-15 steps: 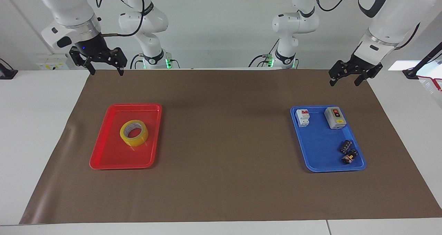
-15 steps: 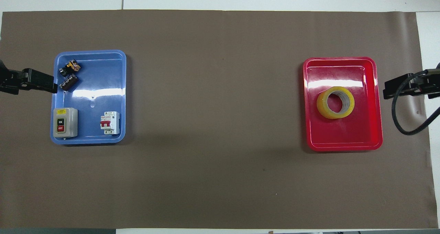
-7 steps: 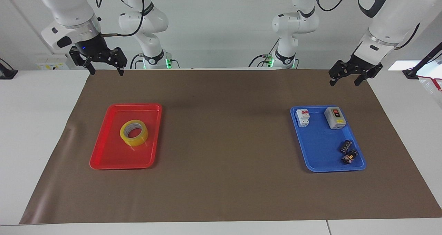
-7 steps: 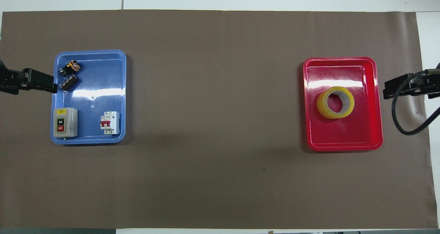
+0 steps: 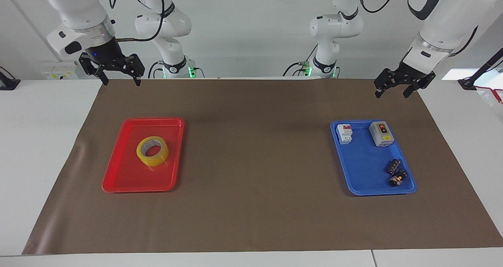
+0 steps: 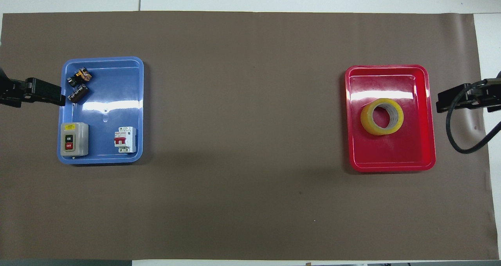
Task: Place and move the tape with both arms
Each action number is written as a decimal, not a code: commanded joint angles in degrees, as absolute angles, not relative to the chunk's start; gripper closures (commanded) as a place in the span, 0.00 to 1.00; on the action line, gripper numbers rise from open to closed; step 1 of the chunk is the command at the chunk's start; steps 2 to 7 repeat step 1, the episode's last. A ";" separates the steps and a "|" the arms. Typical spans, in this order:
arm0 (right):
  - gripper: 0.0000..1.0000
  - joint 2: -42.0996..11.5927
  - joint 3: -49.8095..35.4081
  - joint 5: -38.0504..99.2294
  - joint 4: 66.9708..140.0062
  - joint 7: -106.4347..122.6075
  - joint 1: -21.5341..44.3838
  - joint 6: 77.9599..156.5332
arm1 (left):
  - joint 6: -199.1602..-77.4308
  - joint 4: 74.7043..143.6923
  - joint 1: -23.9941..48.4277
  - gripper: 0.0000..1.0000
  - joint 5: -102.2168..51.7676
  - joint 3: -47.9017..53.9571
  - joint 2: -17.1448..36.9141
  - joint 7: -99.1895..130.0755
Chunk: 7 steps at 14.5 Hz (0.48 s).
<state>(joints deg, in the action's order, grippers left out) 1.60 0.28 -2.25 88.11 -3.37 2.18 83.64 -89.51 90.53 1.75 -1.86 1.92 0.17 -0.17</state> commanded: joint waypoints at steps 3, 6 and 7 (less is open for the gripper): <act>0.00 1.05 0.18 -1.32 86.92 -2.29 1.93 82.71 | -90.70 92.55 1.32 0.00 -0.97 2.02 -1.41 -0.79; 0.00 1.05 0.18 -1.32 86.92 -2.29 1.93 82.71 | -90.70 92.55 1.32 0.00 -0.97 2.02 -1.41 -0.79; 0.00 1.05 0.18 -1.32 86.92 -2.29 1.93 82.71 | -90.70 92.55 1.32 0.00 -0.97 2.02 -1.41 -0.79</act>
